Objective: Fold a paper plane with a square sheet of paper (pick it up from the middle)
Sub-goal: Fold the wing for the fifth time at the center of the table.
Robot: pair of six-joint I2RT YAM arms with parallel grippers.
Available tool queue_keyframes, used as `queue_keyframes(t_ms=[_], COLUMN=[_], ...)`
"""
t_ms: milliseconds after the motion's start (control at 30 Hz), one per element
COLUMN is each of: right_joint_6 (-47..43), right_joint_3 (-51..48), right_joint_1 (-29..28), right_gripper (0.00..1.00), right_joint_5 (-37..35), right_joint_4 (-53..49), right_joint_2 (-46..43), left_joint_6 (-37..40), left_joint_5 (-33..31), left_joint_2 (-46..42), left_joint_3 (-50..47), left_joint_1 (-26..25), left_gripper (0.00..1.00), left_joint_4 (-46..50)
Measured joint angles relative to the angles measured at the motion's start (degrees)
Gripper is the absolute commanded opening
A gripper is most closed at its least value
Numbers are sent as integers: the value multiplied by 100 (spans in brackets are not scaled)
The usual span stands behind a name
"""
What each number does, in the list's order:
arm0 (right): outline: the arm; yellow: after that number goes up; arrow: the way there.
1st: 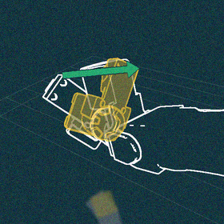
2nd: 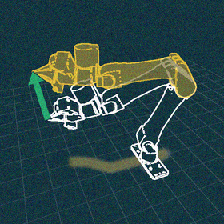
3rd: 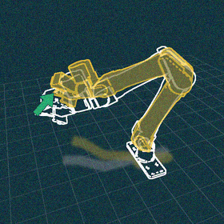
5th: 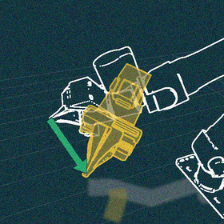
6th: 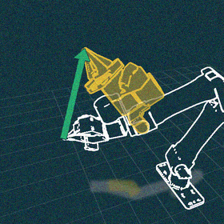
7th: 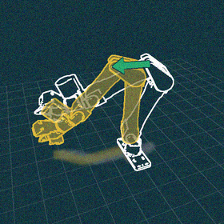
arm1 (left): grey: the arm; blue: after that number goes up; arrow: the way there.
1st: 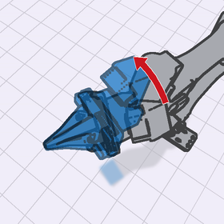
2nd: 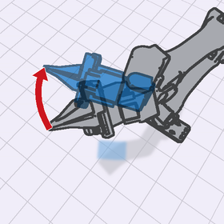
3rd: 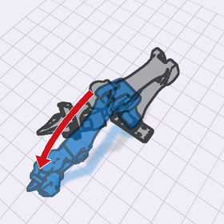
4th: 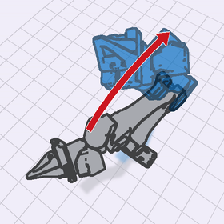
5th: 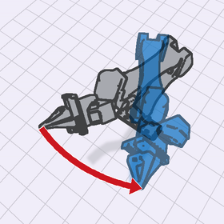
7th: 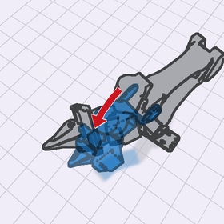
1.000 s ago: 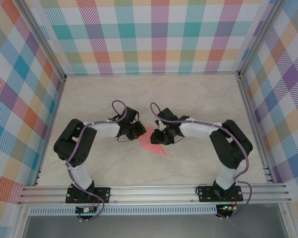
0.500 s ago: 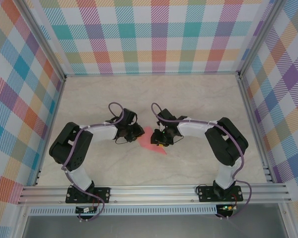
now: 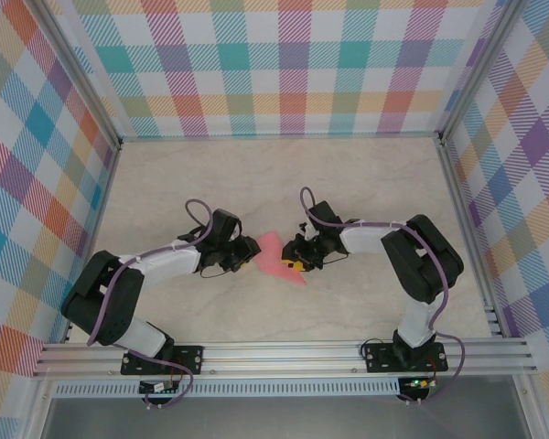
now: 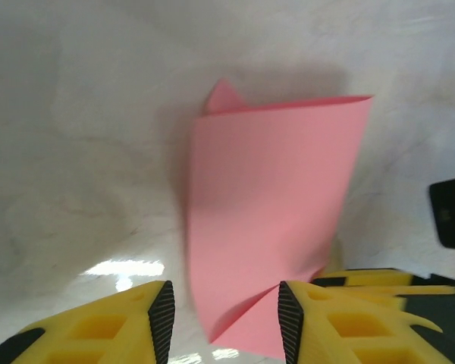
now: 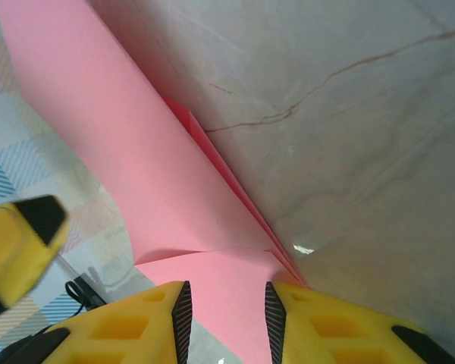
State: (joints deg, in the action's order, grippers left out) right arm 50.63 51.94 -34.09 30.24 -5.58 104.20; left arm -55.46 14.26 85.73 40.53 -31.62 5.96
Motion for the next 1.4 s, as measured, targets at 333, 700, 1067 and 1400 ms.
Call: queue_keyframes(t_ms=[333, 700, 1067, 1400], right_joint_6=[101, 101, -734, -2643], right_joint_3=[-31, -46, -238, -590], right_joint_1=[114, 164, 181, -179], right_gripper=[34, 36, 55, 57], right_joint_5=[249, 378, -151, -1246], right_joint_4=[90, 140, 264, 855], right_joint_2=[39, 61, -323, -1130], left_joint_6=[-420, -695, -837, -778], left_joint_5=[275, 474, 391, 254], left_joint_2=[195, 581, 581, 581], left_joint_3=[-170, -173, -170, 214], left_joint_1=[-291, -361, -409, -437], left_gripper=[45, 28, 6, 6], left_joint_4=[-435, -931, -1054, -439])
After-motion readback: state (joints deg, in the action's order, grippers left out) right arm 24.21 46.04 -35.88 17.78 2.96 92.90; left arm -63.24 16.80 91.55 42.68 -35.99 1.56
